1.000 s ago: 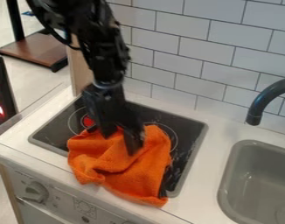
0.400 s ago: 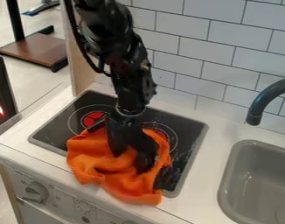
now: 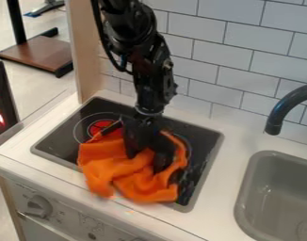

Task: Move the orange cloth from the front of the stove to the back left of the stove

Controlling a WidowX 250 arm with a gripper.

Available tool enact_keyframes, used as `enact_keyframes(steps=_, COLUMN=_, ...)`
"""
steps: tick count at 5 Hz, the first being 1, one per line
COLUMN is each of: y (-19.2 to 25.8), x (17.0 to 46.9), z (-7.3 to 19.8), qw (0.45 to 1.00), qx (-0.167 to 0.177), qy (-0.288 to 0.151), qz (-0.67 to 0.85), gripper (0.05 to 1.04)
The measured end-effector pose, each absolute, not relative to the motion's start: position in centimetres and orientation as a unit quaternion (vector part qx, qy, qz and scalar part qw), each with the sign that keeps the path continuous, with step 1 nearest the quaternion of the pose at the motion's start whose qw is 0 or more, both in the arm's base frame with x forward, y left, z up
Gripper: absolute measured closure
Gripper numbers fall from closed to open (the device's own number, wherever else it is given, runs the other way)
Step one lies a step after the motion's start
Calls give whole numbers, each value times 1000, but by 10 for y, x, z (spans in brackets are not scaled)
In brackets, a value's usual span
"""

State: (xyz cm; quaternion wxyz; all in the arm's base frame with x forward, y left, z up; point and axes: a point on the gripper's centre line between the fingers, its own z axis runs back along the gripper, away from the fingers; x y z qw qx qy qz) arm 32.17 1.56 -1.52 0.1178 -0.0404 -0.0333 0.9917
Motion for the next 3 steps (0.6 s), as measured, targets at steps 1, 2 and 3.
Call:
enact_keyframes(steps=1, y=34, x=343, z=-14, qw=87, qx=-43, qy=-35, qz=995, gripper=84)
enact_keyframes(steps=2, y=57, x=365, z=-14, qw=55, qx=-43, qy=-38, qz=997, gripper=83)
enact_keyframes(steps=3, y=81, x=375, z=-11, qw=22, qx=-42, qy=-40, qz=998, gripper=83)
